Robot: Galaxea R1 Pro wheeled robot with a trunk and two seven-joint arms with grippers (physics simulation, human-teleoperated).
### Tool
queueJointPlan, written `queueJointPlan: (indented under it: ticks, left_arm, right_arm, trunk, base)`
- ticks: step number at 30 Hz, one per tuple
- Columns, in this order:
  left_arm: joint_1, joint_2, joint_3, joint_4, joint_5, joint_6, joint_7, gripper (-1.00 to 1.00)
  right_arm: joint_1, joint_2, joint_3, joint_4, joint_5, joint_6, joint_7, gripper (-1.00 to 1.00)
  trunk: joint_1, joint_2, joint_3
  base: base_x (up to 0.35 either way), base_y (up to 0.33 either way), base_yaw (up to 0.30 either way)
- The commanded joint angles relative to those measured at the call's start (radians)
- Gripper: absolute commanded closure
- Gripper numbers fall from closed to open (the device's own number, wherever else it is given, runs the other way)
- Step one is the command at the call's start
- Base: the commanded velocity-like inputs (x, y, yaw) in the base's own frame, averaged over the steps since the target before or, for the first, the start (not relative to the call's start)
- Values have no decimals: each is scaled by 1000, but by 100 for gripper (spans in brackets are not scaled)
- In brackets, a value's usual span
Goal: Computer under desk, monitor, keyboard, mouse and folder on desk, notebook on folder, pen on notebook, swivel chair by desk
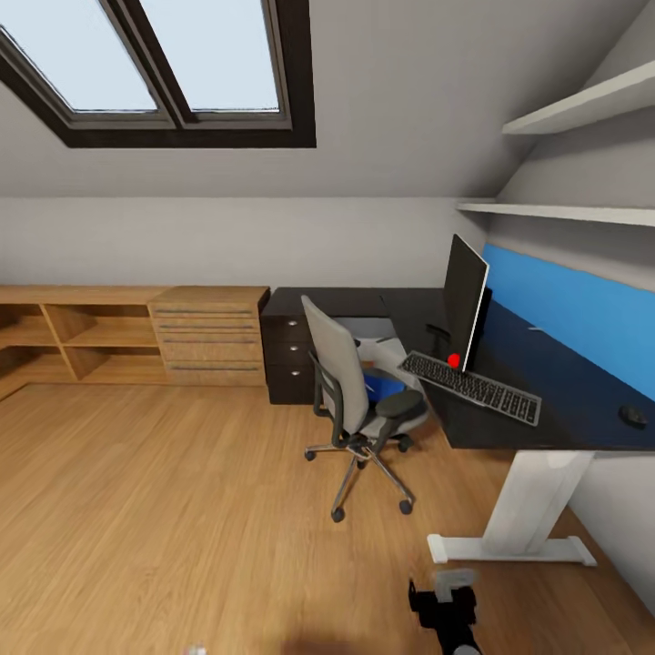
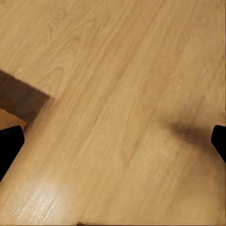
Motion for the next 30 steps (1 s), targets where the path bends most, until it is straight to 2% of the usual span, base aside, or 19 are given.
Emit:
queueJointPlan:
  ticks: [1,3,4,5,7,8,9,10,12,13,17,24,27,29,30]
  left_arm:
    - [-38,-6,0,-49,8,132,30,-100]
    - [-153,-31,-2,-106,5,388,63,-100]
    - [-188,-40,-2,-113,4,435,68,-100]
    - [-260,-57,-3,-123,3,504,77,-100]
    - [-393,-97,-3,-127,2,581,95,-100]
    - [-422,-108,-3,-127,2,592,101,-100]
    - [-472,-126,-3,-125,2,610,116,-100]
    - [-513,-132,-4,-124,2,628,134,-100]
    - [-565,-132,-19,-123,1,657,173,-100]
    - [-574,-132,-33,-122,2,662,183,-100]
    - [-587,-132,-56,-99,6,665,191,-100]
    - [-591,-111,-63,-71,5,664,187,-100]
    - [-588,-108,-64,-140,6,670,187,-100]
    - [-548,-107,-65,-247,6,678,187,-100]
    - [-533,-107,-66,-274,6,680,187,-100]
  right_arm:
    - [-53,20,-2,-2,-7,67,-12,-100]
    - [-163,63,-2,-5,-30,164,-19,-100]
    - [-188,73,-2,-5,-33,183,-21,-100]
    - [-235,88,-2,-5,-39,217,-22,-100]
    - [-327,105,-3,-5,-64,290,-24,-100]
    - [-350,108,-4,-4,-79,310,-24,-100]
    - [-389,111,-6,-3,-120,343,-24,-100]
    - [-418,113,-6,-2,-174,365,-24,-100]
    - [-452,115,1,5,-292,398,-24,-100]
    - [-458,115,9,11,-311,406,-24,-100]
    - [-466,112,38,24,-314,420,-25,-100]
    - [-468,116,49,11,-320,426,-26,-100]
    - [-469,116,49,0,-324,451,-27,-100]
    - [-469,116,49,-26,-325,493,-29,-100]
    - [-468,116,48,-38,-324,503,-29,-100]
  trunk:
    - [4,-8,-5]
    - [12,-22,-11]
    - [15,-29,-14]
    - [19,-36,-17]
    - [27,-50,-23]
    - [31,-57,-27]
    - [35,-64,-30]
    - [38,-71,-33]
    - [46,-85,-39]
    - [50,-92,-42]
    - [65,-120,-55]
    - [92,-169,-77]
    - [104,-190,-86]
    - [111,-204,-92]
    - [115,-211,-95]
  base:
    - [0,0,0]
    - [0,0,0]
    - [0,0,0]
    - [0,0,0]
    - [0,0,0]
    - [0,0,0]
    - [0,0,0]
    - [0,0,0]
    - [0,0,0]
    - [0,0,0]
    - [0,0,0]
    - [0,0,0]
    - [0,0,0]
    - [0,0,0]
    - [0,0,0]
